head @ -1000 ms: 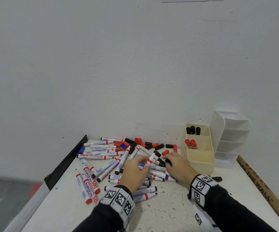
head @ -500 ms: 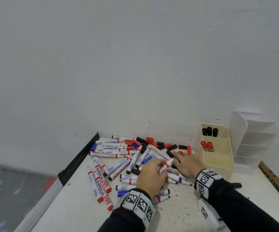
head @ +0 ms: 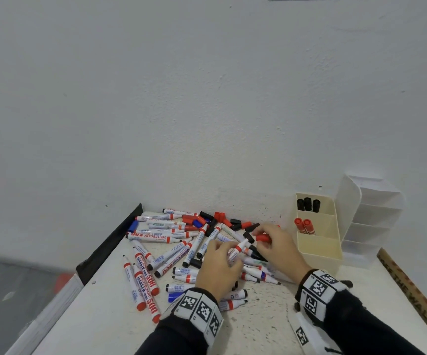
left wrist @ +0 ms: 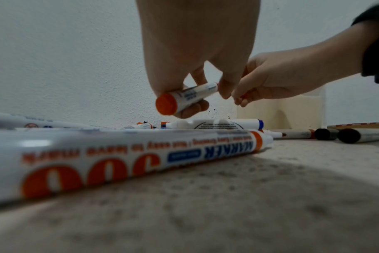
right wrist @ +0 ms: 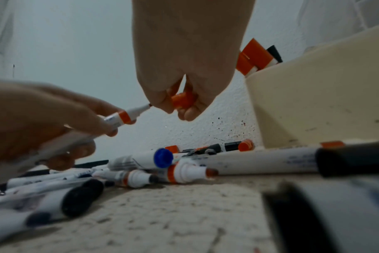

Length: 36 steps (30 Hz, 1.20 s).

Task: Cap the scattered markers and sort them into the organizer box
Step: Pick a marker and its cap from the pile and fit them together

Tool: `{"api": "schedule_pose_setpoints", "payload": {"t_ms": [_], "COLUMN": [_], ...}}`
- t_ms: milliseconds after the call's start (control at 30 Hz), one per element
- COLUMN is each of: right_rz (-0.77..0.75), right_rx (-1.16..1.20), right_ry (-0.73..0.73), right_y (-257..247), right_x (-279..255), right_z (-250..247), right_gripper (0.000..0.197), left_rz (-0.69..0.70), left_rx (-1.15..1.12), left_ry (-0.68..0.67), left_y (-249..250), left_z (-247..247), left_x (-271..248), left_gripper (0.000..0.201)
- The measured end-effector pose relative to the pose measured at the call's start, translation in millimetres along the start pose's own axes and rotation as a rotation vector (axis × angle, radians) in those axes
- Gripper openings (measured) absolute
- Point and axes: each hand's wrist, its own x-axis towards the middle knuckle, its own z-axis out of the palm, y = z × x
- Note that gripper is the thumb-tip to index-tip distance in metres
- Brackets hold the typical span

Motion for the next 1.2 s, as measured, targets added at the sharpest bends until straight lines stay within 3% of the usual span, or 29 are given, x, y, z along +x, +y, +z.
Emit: {"api": "schedule_pose_setpoints", "payload": {"t_ms": [167,300,500,700,800,967,1200], "right_rz": [0.000,0.002,0.131,0.117,0.145,0.165,-0.009], "right_rx": [0.062,0.254,0.489,0.423,0.267,0.174,0.265], "right_ry": [0.097,0.194,-0.007,-0.086,-0.093,-0.132,-0.085], "right_y": [1.6,0.9,0.0,-3.2,-4.3,-12.2,-18.5], "right_x": [-13.5,-16.3,-20.0,-21.7,-20.3,-17.4,-19.4], "right_z": [-7.5,-12.2,-12.8,-11.3,-8.4,6.8,3.8], "right_gripper": [0.019,0.025,0.018,0.011,0.039,0.051,0.047], "left_rz": [-0.012,-0.064,-0.007,0.026,0.098,0.163,0.090], "left_rx": [-0.003,-0.069,-0.068,-0.026,-0.017,0.397,-0.092], "left_ry": [-0.024,-0.054,-0.041,-0.094,-0.125,-0.188,-0.352], "left_y": [-2.1,-3.2,-1.4,-0.8,6.9,4.7,13.1], "left_z": [0.7,2.8,1.5,3.8,0.4,-0.5,-3.0], "left_x": [2.0,3.1,1.4,0.1,-2.8,-3.8,-6.5], "left_gripper": [0.033,0.017,0.012,0.020,0.020,0.028,0.034]}}
